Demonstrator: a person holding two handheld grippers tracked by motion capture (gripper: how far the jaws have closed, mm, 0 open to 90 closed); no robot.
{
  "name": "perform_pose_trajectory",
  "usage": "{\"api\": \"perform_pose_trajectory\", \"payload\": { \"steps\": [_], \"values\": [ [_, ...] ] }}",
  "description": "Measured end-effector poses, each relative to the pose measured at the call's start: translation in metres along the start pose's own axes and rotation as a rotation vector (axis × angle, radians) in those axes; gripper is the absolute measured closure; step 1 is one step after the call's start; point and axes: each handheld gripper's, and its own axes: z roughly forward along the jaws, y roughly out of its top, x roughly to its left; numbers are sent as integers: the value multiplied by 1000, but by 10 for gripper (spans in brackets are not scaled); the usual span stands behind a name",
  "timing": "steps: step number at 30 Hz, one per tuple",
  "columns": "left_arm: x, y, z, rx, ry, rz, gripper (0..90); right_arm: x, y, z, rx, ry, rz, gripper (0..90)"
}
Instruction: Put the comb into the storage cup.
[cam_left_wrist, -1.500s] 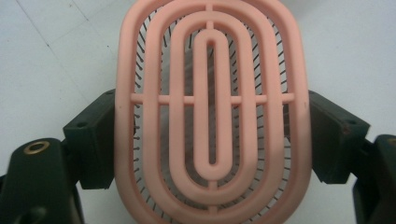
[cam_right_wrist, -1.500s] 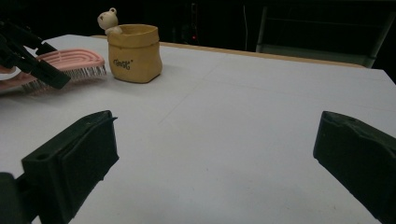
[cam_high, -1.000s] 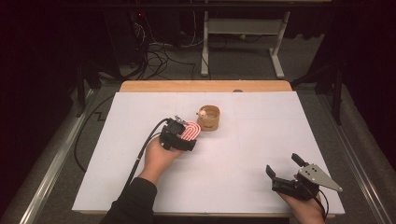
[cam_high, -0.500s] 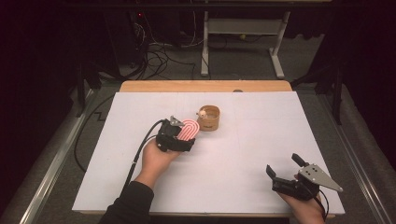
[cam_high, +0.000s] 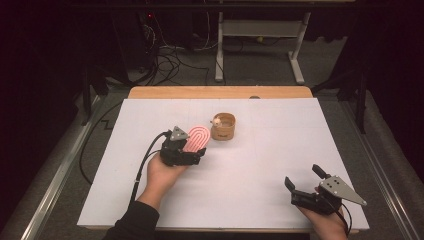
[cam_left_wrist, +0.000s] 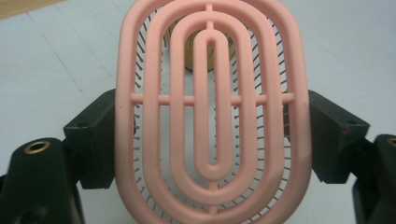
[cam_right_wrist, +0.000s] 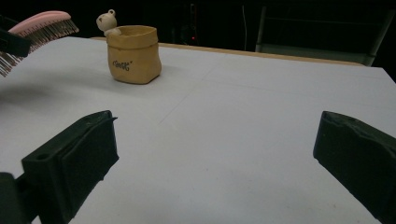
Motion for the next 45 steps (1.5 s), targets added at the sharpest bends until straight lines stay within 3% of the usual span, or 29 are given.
{"api": "perform_pose_trajectory", "payload": {
  "steps": [11,17,27,33,42,45],
  "values": [
    [-3,-3,-23,-122,-35,-17,182,0,0,0,3,0,-1,4],
    [-7,-10,-37,-191,-42,-7,182,1,0,0,1,4,-7,4],
    [-8,-23,-48,-234,-48,2,182,3,1,1,2,9,-15,4],
    [-12,-27,-56,-289,-79,17,181,5,4,-2,-13,8,-20,4],
    [-15,-31,-53,-280,-122,35,181,11,6,-2,-11,21,-42,4],
    [-17,-32,-53,-279,-116,44,181,11,6,-2,-10,20,-39,4]
  ]
}}
